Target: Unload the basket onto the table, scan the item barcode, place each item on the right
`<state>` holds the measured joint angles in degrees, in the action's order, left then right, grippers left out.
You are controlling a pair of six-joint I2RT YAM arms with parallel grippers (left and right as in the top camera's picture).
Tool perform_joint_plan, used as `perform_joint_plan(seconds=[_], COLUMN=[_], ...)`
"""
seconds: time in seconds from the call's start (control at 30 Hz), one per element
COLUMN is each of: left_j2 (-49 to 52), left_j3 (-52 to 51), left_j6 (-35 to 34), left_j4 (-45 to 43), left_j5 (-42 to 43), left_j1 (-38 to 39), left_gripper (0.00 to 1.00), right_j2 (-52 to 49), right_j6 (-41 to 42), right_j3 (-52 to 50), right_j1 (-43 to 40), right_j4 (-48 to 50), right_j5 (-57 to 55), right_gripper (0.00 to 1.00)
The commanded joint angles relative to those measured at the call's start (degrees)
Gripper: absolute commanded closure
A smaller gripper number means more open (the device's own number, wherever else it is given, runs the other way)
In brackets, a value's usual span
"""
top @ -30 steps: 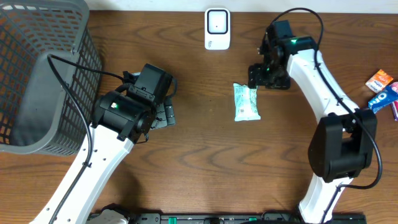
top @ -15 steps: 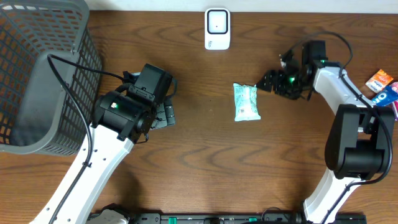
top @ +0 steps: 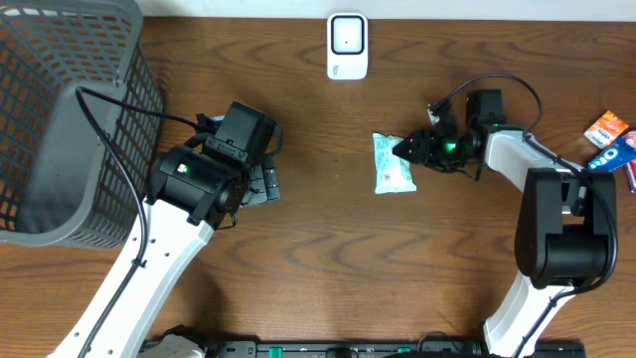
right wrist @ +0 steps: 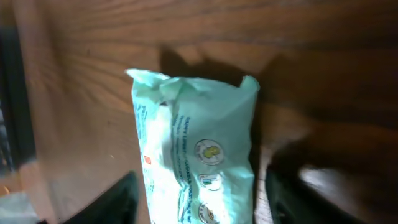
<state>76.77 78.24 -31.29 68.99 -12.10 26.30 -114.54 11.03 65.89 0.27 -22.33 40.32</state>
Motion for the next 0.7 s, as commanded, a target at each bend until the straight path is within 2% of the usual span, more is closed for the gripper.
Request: perform_joint_plan(seconds=[0.0, 0.23, 0.37, 0.43, 0.57, 0.67], left_j2=[0.37, 0.37, 0.37, 0.37, 0.37, 0.37], left_j3=[-0.09, -0.09, -0.09, -0.09, -0.09, -0.09], left_j6=[-0.09, -0.09, -0.09, -0.09, -0.09, -0.09], left_j4=[0.17, 0.17, 0.17, 0.17, 0.17, 0.17], left_j5=[-0.11, -0.11, -0.11, -0.11, -0.11, -0.11], left_j1=[-0.20, -0.20, -0.20, -0.22, -0.20, -0.20], left_gripper=[0.02, 0.02, 0.02, 0.02, 0.02, 0.02], right_j2=[-0.22, -0.22, -0.37, -0.63, -0.92, -0.83], right_j6=[1.36, 1.38, 2.49, 3.58, 4.61, 5.22], right_j3=[-2.05, -2.27, -2.27, -2.27, -2.27, -2.08], right_j1=[1.03, 3.34, 5.22, 6.16, 7.58, 7.67], right_j4=[-0.15, 0.20, 0.28, 0.31, 0.92, 2.08], right_j5=[-1.84, -4.98, -7.72, -9.57, -12.20, -11.63], right_gripper=[0.50, 0.43, 0.43, 0.54, 0.99, 0.99])
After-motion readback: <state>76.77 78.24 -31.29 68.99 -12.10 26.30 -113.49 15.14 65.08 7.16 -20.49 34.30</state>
